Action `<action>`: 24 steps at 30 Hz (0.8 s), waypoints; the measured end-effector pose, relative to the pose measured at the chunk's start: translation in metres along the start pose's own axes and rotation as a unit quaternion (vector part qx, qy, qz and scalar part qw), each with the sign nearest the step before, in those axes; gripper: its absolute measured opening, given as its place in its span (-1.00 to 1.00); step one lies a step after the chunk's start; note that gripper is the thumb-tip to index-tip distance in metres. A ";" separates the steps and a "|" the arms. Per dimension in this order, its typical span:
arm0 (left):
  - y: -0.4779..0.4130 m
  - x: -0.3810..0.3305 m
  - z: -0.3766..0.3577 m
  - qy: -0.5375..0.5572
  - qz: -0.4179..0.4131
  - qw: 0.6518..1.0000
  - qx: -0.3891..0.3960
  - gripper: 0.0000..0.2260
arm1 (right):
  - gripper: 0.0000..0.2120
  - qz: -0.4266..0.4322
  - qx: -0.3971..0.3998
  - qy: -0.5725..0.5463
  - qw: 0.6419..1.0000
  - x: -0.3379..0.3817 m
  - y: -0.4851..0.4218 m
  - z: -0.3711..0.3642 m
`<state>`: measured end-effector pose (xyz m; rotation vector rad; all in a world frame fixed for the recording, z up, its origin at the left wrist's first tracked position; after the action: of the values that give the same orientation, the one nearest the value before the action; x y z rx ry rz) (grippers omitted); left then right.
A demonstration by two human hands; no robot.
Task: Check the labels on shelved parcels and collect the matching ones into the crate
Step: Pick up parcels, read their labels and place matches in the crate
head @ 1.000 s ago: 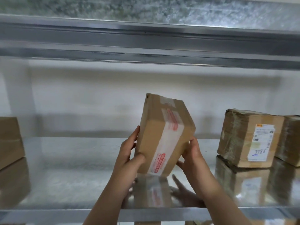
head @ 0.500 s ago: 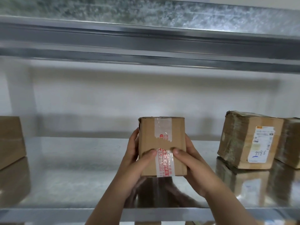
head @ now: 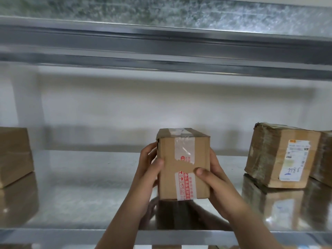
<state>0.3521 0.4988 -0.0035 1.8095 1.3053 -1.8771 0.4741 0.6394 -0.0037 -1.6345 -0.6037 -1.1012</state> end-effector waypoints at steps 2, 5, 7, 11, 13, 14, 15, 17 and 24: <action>-0.003 0.000 0.003 0.020 0.039 0.998 -0.049 -0.75 | -0.28 -0.012 -0.008 0.001 1.000 0.006 0.000 0.004; -0.001 -0.002 0.004 0.003 0.000 0.999 -0.041 -0.69 | -0.32 -0.003 -0.039 0.028 0.999 0.013 -0.001 0.011; 0.002 -0.005 0.005 0.002 -0.046 0.998 -0.032 -0.66 | -0.58 0.019 -0.062 0.039 0.997 0.017 -0.003 0.014; 0.003 -0.005 0.009 0.007 -0.099 0.995 0.000 -0.51 | -0.52 0.044 -0.072 0.044 0.995 0.025 -0.002 0.016; 0.004 -0.006 0.009 -0.013 -0.115 0.993 0.003 -0.45 | -0.43 0.061 -0.070 0.062 0.994 0.026 -0.002 0.018; 0.003 -0.005 0.009 -0.022 -0.120 0.993 0.000 -0.46 | -0.41 0.065 -0.069 0.067 0.993 0.026 -0.002 0.019; 0.003 -0.005 0.008 -0.030 -0.124 0.992 -0.003 -0.47 | -0.40 0.067 -0.067 0.071 0.993 0.026 -0.002 0.021; 0.005 -0.006 0.006 -0.034 -0.128 0.991 -0.008 -0.47 | -0.35 0.071 -0.061 0.083 0.992 0.025 -0.002 0.022; 0.006 -0.004 0.007 -0.037 -0.167 0.985 -0.034 -0.44 | -0.34 0.053 -0.035 -0.003 0.998 0.023 -0.003 0.015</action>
<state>0.3519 0.4889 -0.0036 1.5475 1.7091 -2.0098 0.4877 0.6516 0.0172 -1.7109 -0.4820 -1.0510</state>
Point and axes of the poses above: each hand's wrist, its own y-axis away from the middle knuckle, its own z-axis out of the back of the hand, x = y × z, the point moved 3 cm from there along -y, towards the middle knuckle, and after that the axes turned 3 degrees about -y, right-handed, at the moved point
